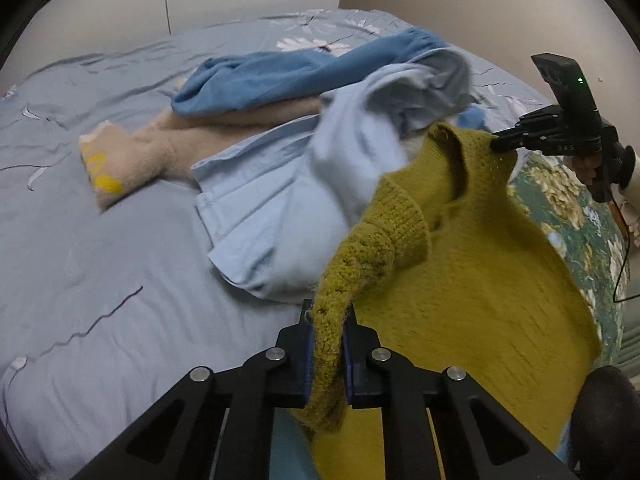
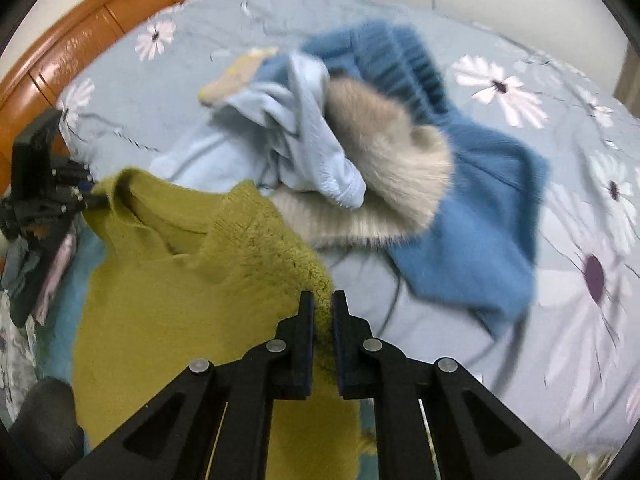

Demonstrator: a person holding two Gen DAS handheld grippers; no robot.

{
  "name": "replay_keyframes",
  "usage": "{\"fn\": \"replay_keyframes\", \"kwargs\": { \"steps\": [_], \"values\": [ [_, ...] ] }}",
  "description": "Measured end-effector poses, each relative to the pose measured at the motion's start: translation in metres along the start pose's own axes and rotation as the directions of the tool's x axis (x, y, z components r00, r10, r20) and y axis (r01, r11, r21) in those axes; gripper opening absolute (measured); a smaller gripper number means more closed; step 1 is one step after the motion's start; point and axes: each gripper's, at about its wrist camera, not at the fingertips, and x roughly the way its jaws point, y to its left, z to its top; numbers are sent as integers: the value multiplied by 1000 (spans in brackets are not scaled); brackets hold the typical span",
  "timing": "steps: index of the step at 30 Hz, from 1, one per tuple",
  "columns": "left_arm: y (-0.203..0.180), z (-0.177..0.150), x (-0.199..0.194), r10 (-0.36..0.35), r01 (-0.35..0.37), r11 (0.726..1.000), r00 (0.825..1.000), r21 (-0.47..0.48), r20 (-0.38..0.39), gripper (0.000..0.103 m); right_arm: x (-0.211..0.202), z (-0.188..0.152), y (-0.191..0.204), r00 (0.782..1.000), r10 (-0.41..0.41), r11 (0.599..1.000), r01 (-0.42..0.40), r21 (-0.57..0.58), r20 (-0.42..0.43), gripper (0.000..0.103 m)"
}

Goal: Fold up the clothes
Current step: 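Lay the sweater flat on the teal blanket with both grippers and release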

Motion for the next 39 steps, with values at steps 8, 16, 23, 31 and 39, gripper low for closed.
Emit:
{"fn": "replay_keyframes", "kwargs": {
  "steps": [8,16,23,31,39],
  "values": [
    [-74,-44,-67,55,-49,997,991,-51,124,12,-67,-77,51,998,-34,998,32,50,56,8],
    [-157,-133,-97,91,-74,989,987,-127,135,12,-95,-188,71,998,-47,975,37,221,43,8],
    [-219,-196,-93,71,-62,985,996,-159,54,12,-102,-268,90,998,-57,943,52,328,6,8],
    [-241,-241,-76,51,-66,969,996,-238,-72,12,-83,-328,100,996,-45,906,70,417,-71,6],
    [-232,-245,-85,-36,19,934,998,-356,-42,30,-98,-350,82,999,-27,853,39,521,-31,6]
  ]
}}
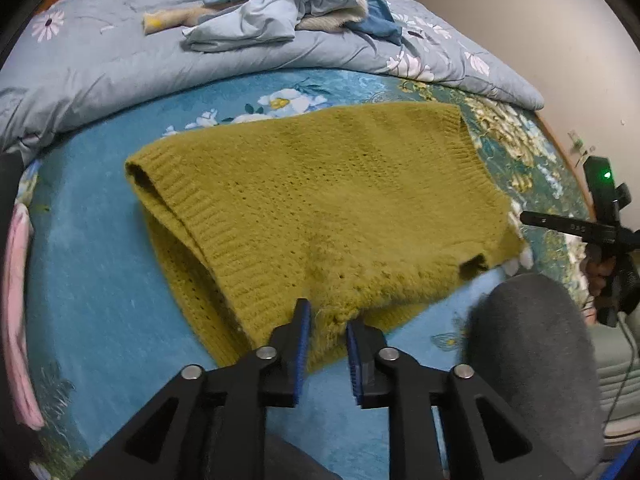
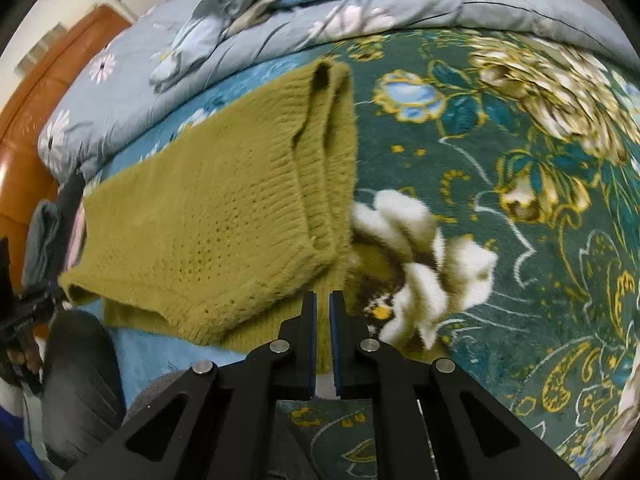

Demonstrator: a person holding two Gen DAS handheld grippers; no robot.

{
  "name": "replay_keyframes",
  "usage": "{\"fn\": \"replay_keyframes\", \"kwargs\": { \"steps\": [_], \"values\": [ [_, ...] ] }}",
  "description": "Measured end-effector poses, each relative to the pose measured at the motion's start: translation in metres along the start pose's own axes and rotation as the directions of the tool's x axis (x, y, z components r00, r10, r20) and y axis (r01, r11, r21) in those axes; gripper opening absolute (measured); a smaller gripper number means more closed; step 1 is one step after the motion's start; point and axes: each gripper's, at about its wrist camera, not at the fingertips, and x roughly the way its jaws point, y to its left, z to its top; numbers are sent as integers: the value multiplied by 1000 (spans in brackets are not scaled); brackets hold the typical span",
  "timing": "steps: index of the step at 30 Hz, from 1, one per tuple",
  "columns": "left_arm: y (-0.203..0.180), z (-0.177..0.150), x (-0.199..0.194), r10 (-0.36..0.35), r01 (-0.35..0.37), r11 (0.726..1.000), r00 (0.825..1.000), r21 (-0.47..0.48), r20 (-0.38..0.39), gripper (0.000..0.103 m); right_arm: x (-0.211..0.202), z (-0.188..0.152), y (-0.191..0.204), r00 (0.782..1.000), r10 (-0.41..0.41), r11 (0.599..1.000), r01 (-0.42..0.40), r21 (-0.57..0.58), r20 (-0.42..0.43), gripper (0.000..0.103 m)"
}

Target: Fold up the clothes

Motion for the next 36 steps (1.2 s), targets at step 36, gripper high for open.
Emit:
{"fn": "replay_keyframes", "kwargs": {
  "steps": [36],
  "values": [
    [-72,37,100,-98,79,962,994,-263,-58,32,42,33,-9,993,117,920,-107,377,-4,22]
  ]
}}
